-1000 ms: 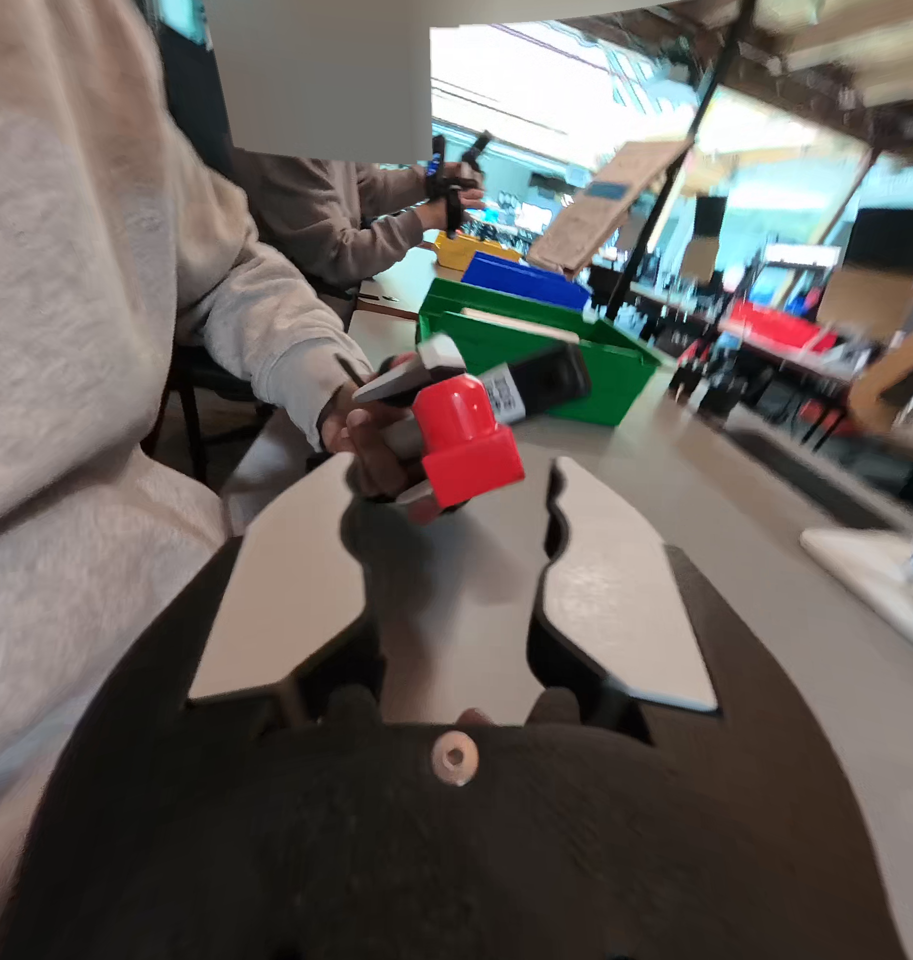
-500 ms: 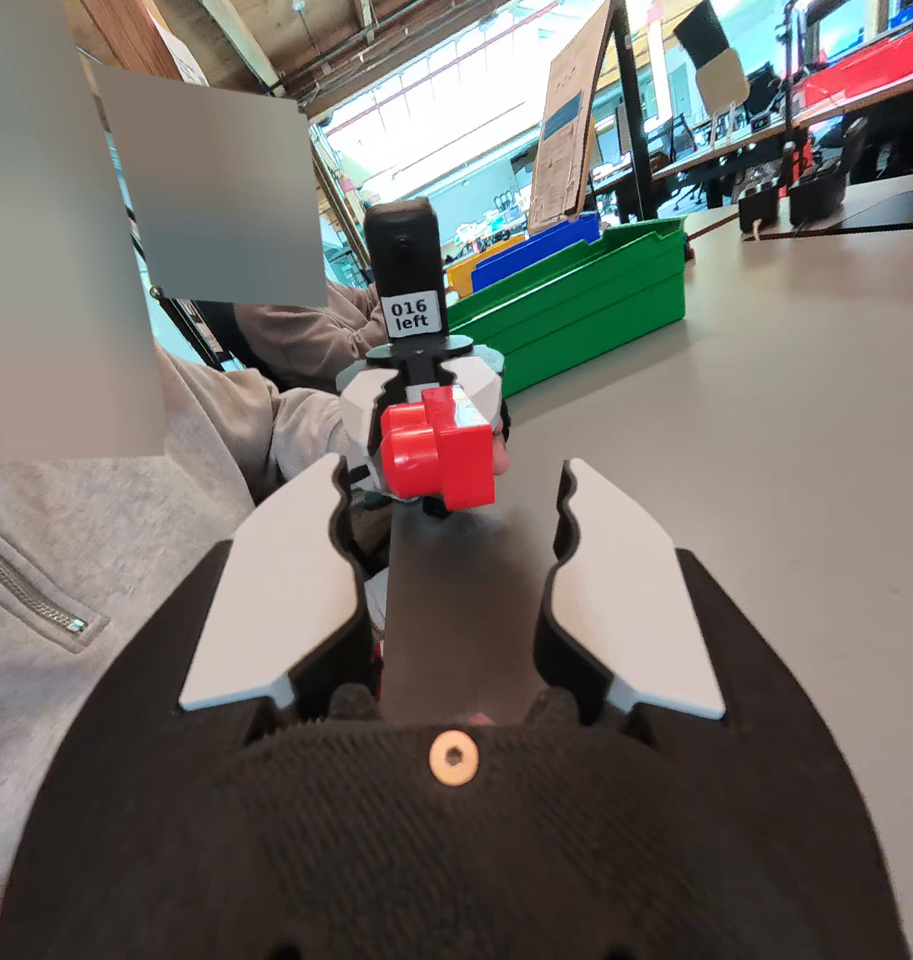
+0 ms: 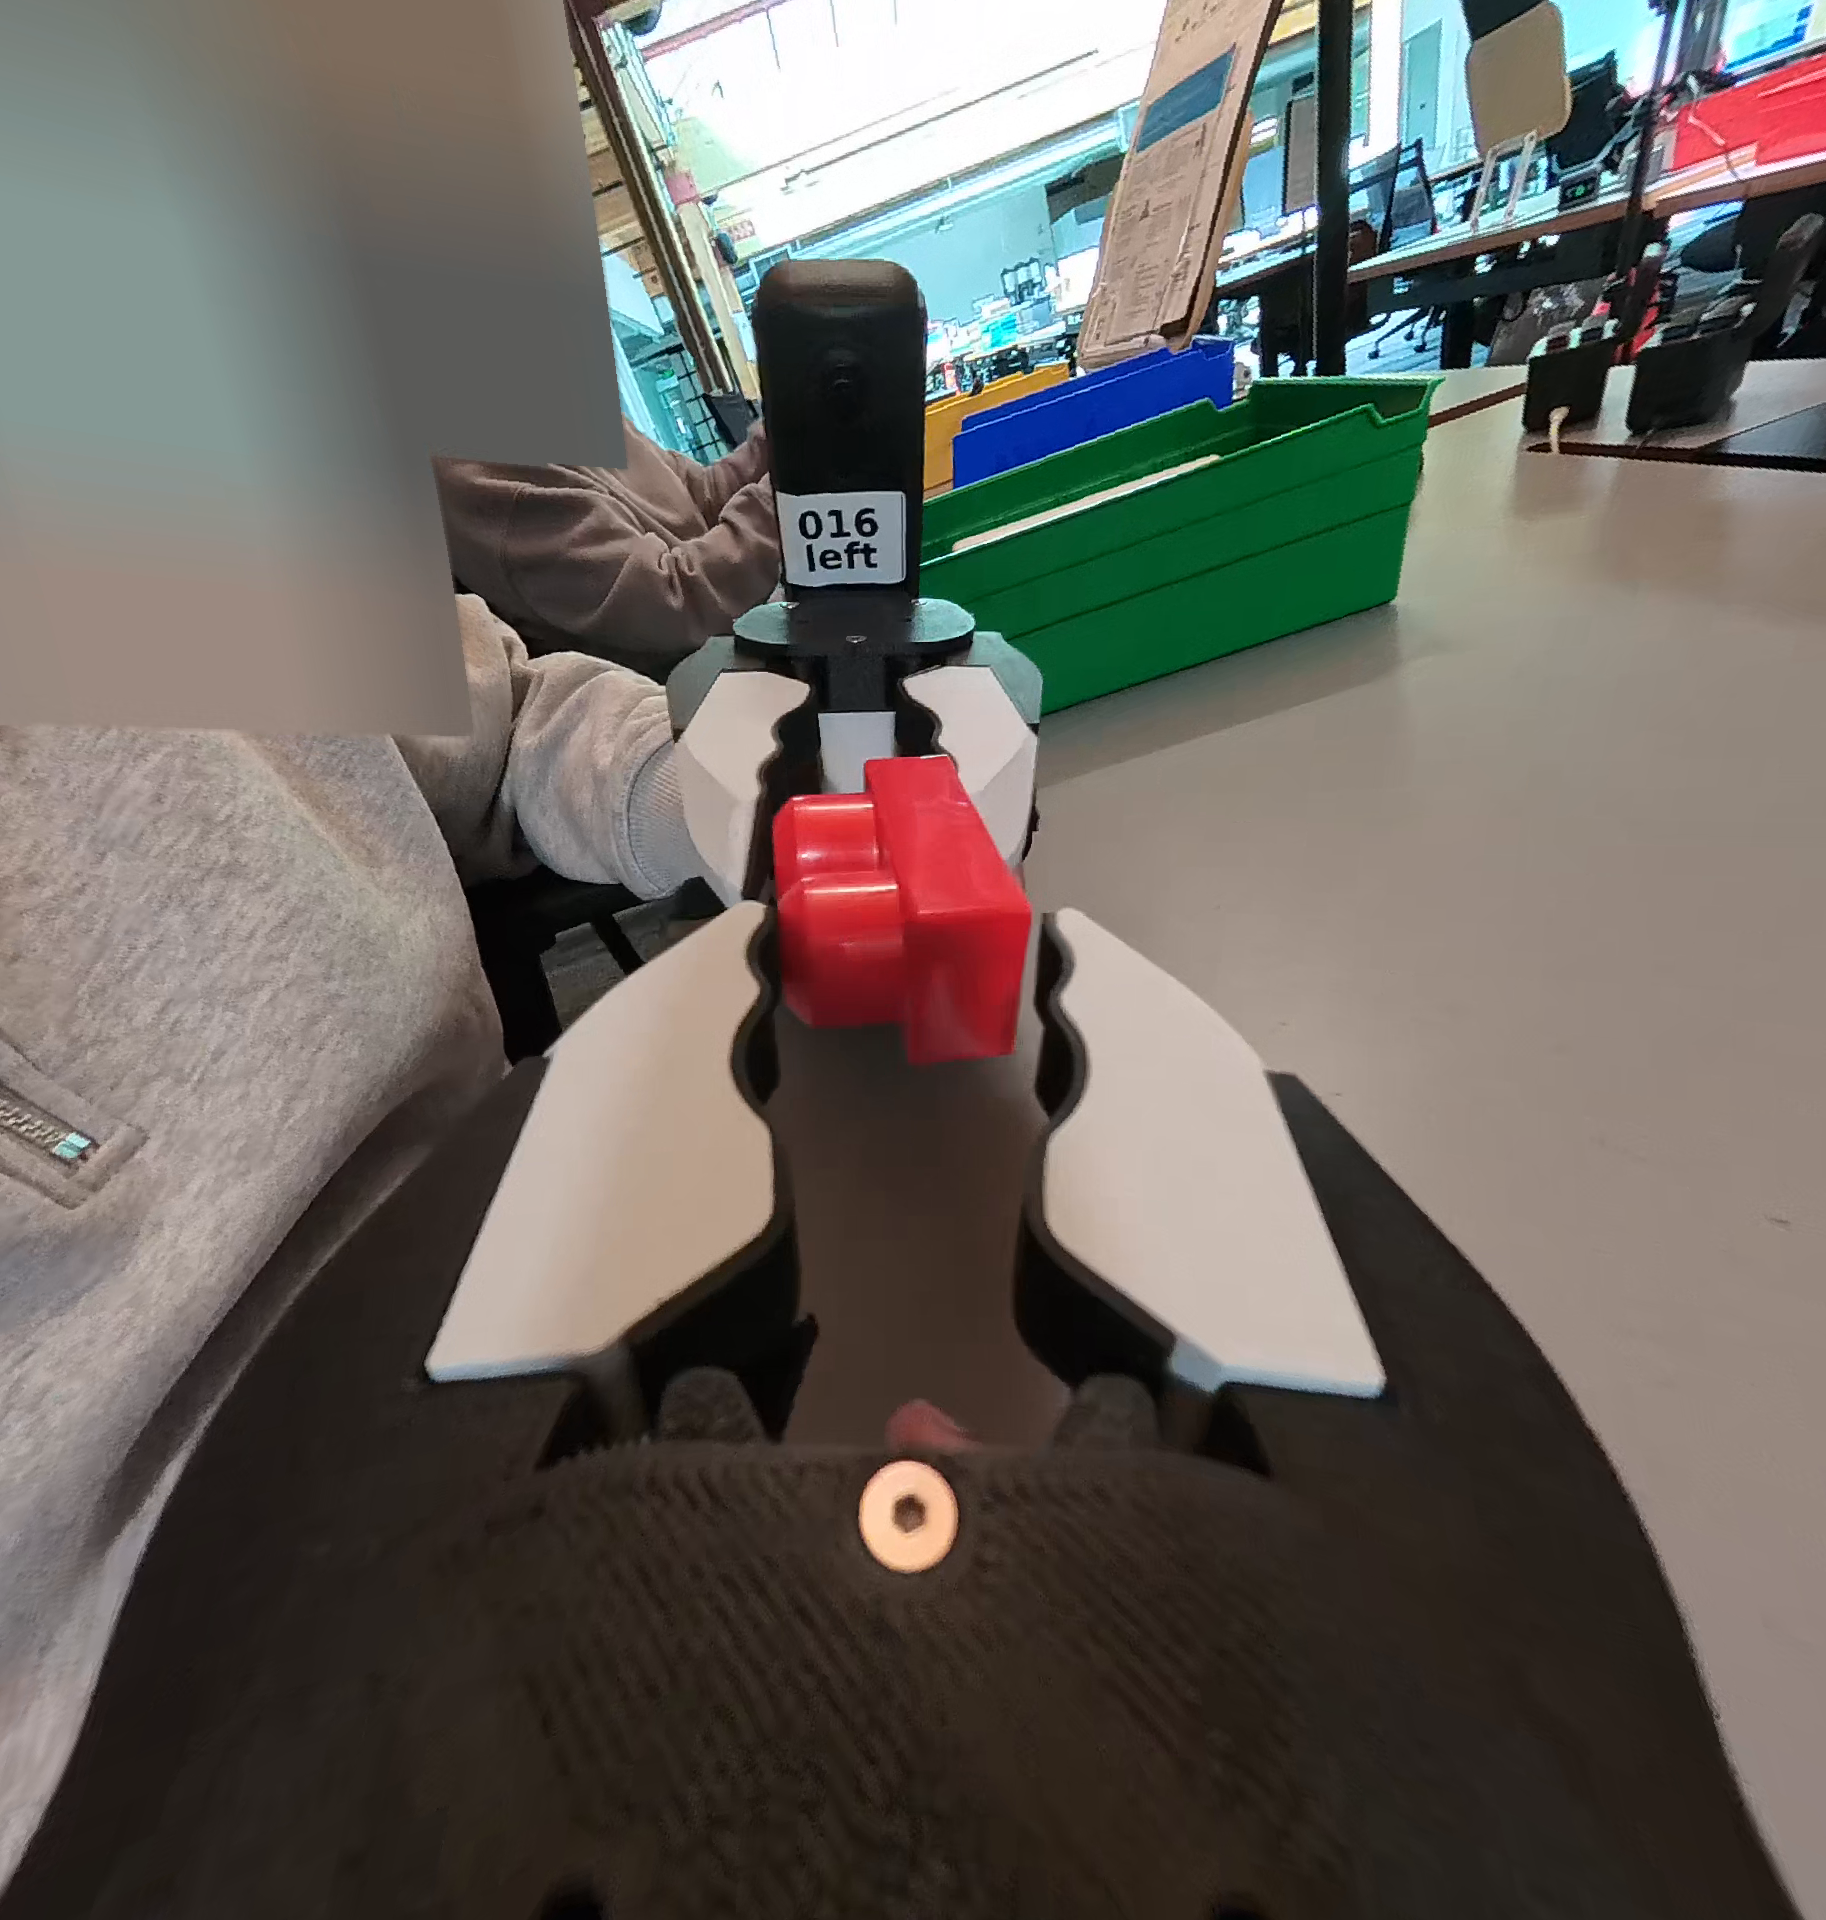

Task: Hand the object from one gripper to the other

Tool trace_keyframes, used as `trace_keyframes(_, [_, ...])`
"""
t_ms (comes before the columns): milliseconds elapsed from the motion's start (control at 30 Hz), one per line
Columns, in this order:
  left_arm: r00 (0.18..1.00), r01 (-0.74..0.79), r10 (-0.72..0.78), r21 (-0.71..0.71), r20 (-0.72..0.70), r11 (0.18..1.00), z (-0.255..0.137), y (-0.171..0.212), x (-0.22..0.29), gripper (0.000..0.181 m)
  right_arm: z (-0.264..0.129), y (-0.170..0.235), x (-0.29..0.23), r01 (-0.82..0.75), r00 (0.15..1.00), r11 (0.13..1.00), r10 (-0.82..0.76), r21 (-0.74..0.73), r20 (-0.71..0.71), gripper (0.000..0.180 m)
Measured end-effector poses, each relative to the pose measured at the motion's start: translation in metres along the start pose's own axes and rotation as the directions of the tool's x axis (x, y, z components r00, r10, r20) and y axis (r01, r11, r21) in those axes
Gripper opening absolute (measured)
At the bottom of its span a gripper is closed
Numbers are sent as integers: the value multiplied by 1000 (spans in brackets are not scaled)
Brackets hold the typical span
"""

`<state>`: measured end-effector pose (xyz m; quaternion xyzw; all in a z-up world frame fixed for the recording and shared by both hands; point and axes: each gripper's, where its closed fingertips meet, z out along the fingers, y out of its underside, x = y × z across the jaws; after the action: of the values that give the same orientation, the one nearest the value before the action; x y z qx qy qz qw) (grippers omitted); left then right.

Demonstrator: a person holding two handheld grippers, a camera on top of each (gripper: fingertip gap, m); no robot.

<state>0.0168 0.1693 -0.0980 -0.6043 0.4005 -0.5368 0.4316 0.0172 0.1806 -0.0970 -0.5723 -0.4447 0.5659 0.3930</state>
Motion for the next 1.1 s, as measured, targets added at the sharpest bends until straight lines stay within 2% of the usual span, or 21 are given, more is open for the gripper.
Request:
trace_keyframes(367, [1000, 14, -13, 36, -22, 999, 0, -3, 3, 43, 1, -4, -5, -6, 1000, 1000, 6, -4, 5, 46])
trace_keyframes(500, [999, 46, -46, 57, 1, 997, 0, -4, -3, 66, -4, -16, -1, -86, 996, 994, 86, 60, 12, 45])
trace_keyframes(700, [993, 118, -117, 87, -19, 989, -3, -6, -7, 71, -18, -23, 10, -216, 976, 967, 211, 137, 48, 45])
trace_keyframes(867, [970, 233, -227, 73, -82, 970, -2, -3, -6, 64, -19, -15, 15, -30, 998, 999, 32, 42, -55, 45])
trace_keyframes(967, [929, 353, -343, 55, -141, 934, -3, 1, -8, 54, -20, -15, 12, 107, 989, 994, -107, -6, -100, 45])
trace_keyframes(1033, [855, 482, -464, 23, -232, 876, -3, 3, -5, 51, -22, -15, 10, 197, 974, 980, -199, -28, -112, 45])
trace_keyframes(1100, [746, 612, -579, -4, -329, 791, -3, 2, -1, 51, -23, -16, 6, 293, 949, 955, -295, -36, -106, 45])
